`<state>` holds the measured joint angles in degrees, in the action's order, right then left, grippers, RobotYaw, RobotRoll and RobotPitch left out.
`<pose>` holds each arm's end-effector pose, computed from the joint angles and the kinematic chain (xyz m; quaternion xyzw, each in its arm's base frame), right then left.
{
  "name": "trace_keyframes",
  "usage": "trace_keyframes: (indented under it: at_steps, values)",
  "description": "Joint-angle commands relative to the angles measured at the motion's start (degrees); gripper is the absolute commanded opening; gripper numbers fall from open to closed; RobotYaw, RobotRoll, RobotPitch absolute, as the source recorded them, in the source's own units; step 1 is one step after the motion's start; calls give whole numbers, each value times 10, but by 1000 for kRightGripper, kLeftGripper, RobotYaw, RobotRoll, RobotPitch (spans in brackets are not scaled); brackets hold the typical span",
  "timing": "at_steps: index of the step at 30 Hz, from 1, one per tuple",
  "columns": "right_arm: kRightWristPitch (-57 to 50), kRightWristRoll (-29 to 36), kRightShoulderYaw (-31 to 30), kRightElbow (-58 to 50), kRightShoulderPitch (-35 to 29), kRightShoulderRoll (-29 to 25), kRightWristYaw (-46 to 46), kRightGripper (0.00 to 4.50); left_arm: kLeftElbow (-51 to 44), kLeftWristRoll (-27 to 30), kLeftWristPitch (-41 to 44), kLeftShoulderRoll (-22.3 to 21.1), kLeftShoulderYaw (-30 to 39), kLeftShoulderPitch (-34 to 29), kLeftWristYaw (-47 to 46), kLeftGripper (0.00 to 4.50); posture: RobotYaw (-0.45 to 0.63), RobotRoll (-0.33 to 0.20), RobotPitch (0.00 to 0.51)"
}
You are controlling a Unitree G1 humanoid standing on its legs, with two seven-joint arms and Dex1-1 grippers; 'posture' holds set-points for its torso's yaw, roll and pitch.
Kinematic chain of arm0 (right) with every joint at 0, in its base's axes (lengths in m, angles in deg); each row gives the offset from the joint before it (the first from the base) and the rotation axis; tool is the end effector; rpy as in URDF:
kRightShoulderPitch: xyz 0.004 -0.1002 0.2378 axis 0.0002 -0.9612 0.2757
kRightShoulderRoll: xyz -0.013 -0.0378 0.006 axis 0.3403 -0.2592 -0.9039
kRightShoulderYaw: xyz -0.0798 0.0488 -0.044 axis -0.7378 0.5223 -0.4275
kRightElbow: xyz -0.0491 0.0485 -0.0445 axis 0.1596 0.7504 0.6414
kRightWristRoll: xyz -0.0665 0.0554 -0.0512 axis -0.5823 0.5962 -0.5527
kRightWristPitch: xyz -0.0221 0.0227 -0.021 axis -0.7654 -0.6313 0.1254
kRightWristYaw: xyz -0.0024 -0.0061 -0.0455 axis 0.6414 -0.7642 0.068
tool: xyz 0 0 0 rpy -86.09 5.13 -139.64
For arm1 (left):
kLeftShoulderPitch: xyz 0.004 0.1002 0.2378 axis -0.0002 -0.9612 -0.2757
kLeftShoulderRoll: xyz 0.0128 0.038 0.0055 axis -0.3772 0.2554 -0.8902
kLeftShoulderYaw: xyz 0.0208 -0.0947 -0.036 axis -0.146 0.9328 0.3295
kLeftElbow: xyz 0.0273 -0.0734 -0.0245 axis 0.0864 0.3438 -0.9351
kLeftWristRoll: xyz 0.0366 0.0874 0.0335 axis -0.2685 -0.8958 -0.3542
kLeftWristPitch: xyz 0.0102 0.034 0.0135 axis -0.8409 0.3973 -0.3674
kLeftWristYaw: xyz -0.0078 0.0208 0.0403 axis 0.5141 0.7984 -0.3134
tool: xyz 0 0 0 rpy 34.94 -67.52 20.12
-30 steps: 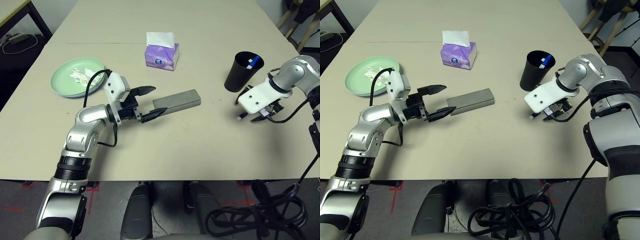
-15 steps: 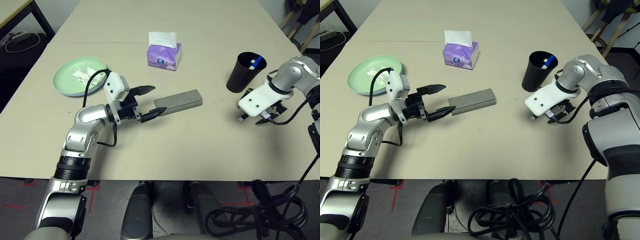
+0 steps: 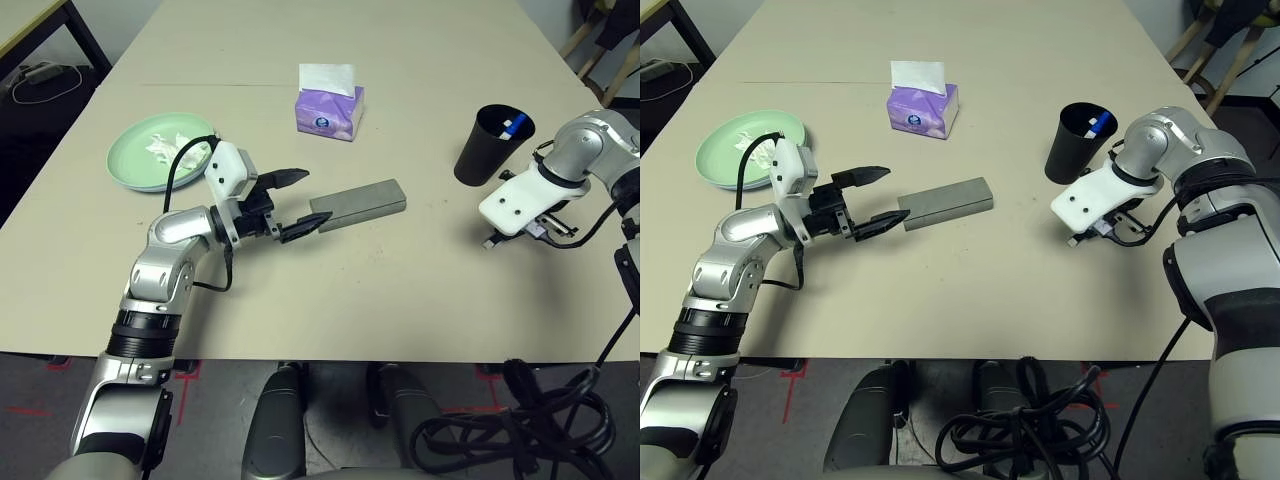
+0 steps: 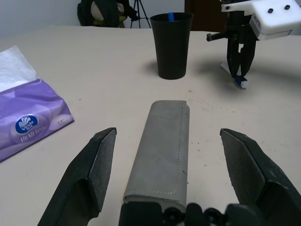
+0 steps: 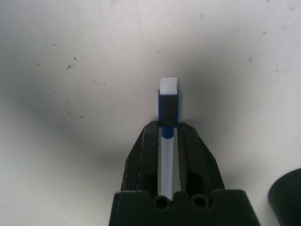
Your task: Organize and tidy the items on the table.
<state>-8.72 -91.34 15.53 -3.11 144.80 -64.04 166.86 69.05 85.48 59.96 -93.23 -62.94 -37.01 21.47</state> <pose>0.3484 -0.2446 0.2454 -0.6393 0.2824 0.6092 0.3747 0.2867 0.2082 0.1768 0.1321 -0.0783 -0.5085 0.8472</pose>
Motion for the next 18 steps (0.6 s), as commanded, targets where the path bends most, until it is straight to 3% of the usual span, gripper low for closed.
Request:
trace_keyframes:
  at_steps: [1,9,14,18]
  values:
    - [-7,18,15,3,-5,-10,9,416,12,3,-3,-8,2,3,7,4500,129,0,181]
    - [-44,59,47,2,-13,-10,25,416,28,2,-7,-9,0,19,14,4500,119,0,169]
    - [-188,212,87,4,-1,4,33,416,33,8,0,-13,1,34,26,4500,110,0,151]
    - [-291,347,51,-77,-12,-25,33,416,49,9,-2,-18,0,44,39,4500,84,0,133]
